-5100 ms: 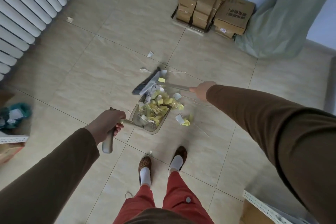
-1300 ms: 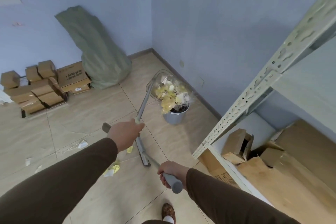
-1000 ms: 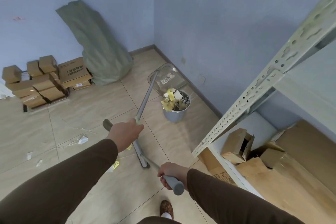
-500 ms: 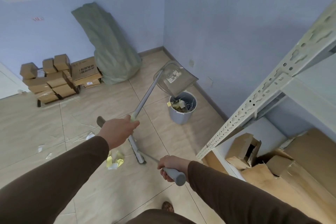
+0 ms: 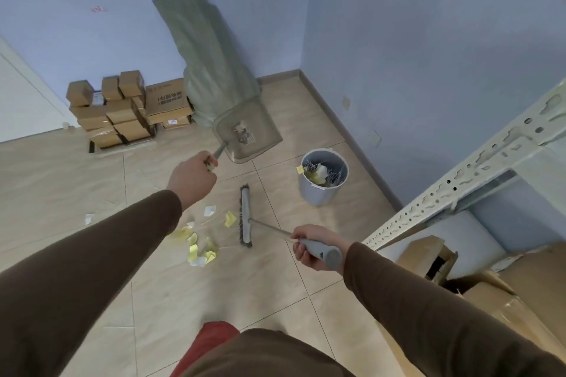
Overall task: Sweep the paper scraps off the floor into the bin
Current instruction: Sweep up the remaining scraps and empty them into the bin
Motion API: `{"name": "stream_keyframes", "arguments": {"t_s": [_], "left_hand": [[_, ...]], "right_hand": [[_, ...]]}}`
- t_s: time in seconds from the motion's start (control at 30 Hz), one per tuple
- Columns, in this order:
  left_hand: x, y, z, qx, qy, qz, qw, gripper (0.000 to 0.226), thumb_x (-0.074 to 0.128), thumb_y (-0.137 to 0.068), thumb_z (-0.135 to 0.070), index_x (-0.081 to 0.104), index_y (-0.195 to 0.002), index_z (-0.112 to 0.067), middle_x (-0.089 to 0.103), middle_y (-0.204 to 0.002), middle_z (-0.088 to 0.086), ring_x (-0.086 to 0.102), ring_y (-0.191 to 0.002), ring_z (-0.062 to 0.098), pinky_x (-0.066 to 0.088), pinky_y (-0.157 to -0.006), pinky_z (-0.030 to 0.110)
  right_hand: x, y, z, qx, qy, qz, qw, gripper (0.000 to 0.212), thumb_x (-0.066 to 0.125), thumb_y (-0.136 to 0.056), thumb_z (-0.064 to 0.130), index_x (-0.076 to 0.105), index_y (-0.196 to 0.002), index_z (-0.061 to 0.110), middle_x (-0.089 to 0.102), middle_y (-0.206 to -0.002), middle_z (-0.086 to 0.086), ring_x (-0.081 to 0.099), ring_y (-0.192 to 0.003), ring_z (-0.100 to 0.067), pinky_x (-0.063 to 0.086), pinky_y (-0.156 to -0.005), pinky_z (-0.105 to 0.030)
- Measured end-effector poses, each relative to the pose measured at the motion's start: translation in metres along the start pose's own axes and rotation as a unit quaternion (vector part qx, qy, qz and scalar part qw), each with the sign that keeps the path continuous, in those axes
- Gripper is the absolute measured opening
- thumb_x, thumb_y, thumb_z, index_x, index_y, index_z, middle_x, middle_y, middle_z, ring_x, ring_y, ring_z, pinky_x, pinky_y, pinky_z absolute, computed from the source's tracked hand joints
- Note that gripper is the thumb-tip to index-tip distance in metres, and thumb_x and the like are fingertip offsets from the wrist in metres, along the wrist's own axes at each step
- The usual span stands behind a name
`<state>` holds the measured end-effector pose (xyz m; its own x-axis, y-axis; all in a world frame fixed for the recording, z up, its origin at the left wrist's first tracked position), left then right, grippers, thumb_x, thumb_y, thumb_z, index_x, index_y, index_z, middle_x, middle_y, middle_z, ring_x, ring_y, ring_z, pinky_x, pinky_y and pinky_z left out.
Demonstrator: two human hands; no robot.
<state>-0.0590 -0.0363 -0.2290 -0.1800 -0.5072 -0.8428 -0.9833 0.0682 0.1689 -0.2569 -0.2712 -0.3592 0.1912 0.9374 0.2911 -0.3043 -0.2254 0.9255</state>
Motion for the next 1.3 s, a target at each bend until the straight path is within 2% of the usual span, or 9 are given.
{"name": "stream_keyframes", "arguments": {"t_s": [0.13,0.27,0.63,0.83,0.93,1.0,1.07,1.17,1.3], "left_hand": [[-0.031,-0.031,0.049,-0.093,0.109,-0.017,0.989,0.021,0.048,-0.086,-0.01,0.063,-0.1,-0.017,0.062,-0.076,0.004,0.053,-0.058,0.022,0.04,-0.05,0.026],[-0.055,-0.07,0.111,-0.157,0.151,0.001,0.976,0.021,0.053,-0.087,-0.006,0.064,-0.104,-0.011,0.058,-0.076,0.01,0.044,-0.053,0.02,0.035,-0.046,0.026],[-0.102,-0.266,0.244,-0.202,0.122,0.046,0.971,0.014,0.052,-0.094,-0.006,0.058,-0.105,-0.011,0.064,-0.091,0.019,0.044,-0.058,0.019,0.038,-0.051,0.028],[-0.124,-0.377,0.282,-0.21,0.133,0.081,0.965,0.022,0.059,-0.094,-0.013,0.059,-0.112,0.0,0.066,-0.097,0.021,0.048,-0.06,0.018,0.042,-0.055,0.027],[-0.128,-0.422,0.293,-0.208,0.123,0.094,0.966,0.018,0.059,-0.095,-0.013,0.057,-0.112,-0.007,0.065,-0.095,0.02,0.052,-0.063,0.018,0.042,-0.056,0.026],[-0.129,-0.447,0.301,-0.206,0.117,0.1,0.966,0.021,0.063,-0.093,-0.018,0.059,-0.112,-0.01,0.066,-0.097,0.017,0.059,-0.07,0.021,0.05,-0.058,0.027],[-0.136,-0.469,0.314,-0.201,0.074,0.081,0.973,0.031,0.071,-0.086,-0.03,0.064,-0.109,-0.01,0.07,-0.096,0.014,0.068,-0.079,0.025,0.061,-0.071,0.038],[-0.163,-0.499,0.313,-0.131,-0.094,0.006,0.987,0.048,0.078,-0.077,-0.044,0.061,-0.107,-0.01,0.071,-0.095,0.013,0.068,-0.085,0.033,0.06,-0.079,0.048],[-0.188,-0.517,0.296,-0.076,-0.222,-0.026,0.972,0.058,0.081,-0.078,-0.022,0.044,-0.121,-0.007,0.065,-0.094,0.019,0.065,-0.083,0.041,0.057,-0.075,0.049]], "right_hand": [[0.003,-0.008,0.016,0.002,-0.041,-0.001,0.999,0.015,0.053,-0.092,0.015,0.044,-0.082,0.01,0.047,-0.06,-0.001,0.048,-0.036,-0.008,0.04,-0.029,-0.017],[0.014,-0.017,0.039,0.006,-0.03,-0.023,0.999,0.018,0.054,-0.092,0.017,0.044,-0.078,0.01,0.046,-0.059,0.0,0.047,-0.034,-0.007,0.039,-0.03,-0.015],[0.095,-0.066,0.147,0.054,0.042,-0.07,0.995,0.02,0.06,-0.092,0.023,0.049,-0.093,0.007,0.051,-0.064,-0.005,0.048,-0.038,-0.009,0.044,-0.033,-0.018],[0.133,-0.079,0.174,0.112,0.061,-0.096,0.987,0.027,0.064,-0.09,0.032,0.052,-0.091,0.008,0.055,-0.061,-0.005,0.05,-0.037,-0.012,0.044,-0.035,-0.019],[0.147,-0.083,0.19,0.098,0.066,-0.099,0.988,0.021,0.061,-0.093,0.028,0.056,-0.108,0.013,0.054,-0.061,-0.008,0.049,-0.038,-0.014,0.041,-0.035,-0.018],[0.15,-0.089,0.201,0.083,0.068,-0.104,0.989,0.028,0.058,-0.095,0.023,0.053,-0.123,0.02,0.052,-0.062,-0.01,0.046,-0.039,-0.015,0.039,-0.034,-0.017],[0.153,-0.095,0.209,0.08,0.081,-0.1,0.988,0.034,0.057,-0.096,0.021,0.048,-0.128,0.021,0.051,-0.062,-0.01,0.046,-0.039,-0.016,0.038,-0.035,-0.017],[0.159,-0.103,0.221,0.08,0.109,-0.102,0.986,0.036,0.056,-0.097,0.021,0.045,-0.131,0.022,0.052,-0.062,-0.01,0.046,-0.039,-0.016,0.037,-0.036,-0.017],[0.167,-0.106,0.238,0.071,0.121,-0.102,0.985,0.032,0.055,-0.097,0.019,0.046,-0.128,0.024,0.053,-0.062,-0.011,0.046,-0.04,-0.016,0.036,-0.038,-0.017]]}}
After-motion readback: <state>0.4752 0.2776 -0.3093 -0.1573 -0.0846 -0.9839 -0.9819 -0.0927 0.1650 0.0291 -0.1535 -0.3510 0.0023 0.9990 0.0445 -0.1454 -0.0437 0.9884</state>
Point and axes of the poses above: each hand's wrist, its own y-axis away from the middle knuckle, its own x-axis out of the palm, z = x × y, the point moved 9 cm from there along -y, towards the middle knuckle
